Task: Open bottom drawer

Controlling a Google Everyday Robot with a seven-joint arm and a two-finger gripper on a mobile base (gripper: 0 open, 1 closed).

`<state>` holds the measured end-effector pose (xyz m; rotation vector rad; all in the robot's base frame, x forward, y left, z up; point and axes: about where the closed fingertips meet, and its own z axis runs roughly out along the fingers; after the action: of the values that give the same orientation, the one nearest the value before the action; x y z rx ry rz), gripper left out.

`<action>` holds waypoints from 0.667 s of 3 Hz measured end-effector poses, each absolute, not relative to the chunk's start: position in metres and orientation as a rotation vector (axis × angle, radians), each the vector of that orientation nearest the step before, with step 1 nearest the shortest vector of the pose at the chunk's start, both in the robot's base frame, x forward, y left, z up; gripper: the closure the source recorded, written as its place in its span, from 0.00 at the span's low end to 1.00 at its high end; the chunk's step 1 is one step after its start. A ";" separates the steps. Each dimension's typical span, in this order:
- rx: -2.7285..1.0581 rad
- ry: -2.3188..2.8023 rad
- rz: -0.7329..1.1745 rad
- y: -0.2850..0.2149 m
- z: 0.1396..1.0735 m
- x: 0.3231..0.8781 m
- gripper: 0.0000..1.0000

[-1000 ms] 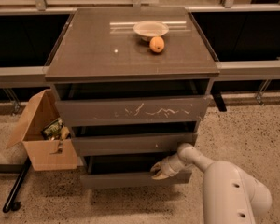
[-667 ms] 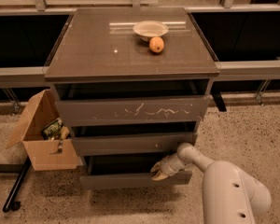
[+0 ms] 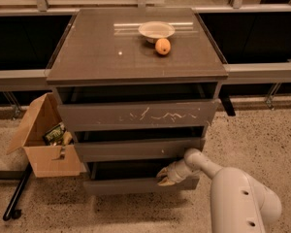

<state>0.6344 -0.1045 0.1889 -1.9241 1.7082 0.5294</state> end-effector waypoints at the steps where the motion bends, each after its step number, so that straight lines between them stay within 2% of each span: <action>1: -1.924 1.708 0.530 -0.104 0.189 0.634 0.00; 2: -1.924 1.708 0.530 -0.104 0.189 0.634 0.00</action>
Offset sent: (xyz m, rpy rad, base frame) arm 0.0000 0.0000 0.0000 0.0000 0.0000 0.0000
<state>0.6344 -0.1044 0.1888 -1.9242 1.7082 0.5295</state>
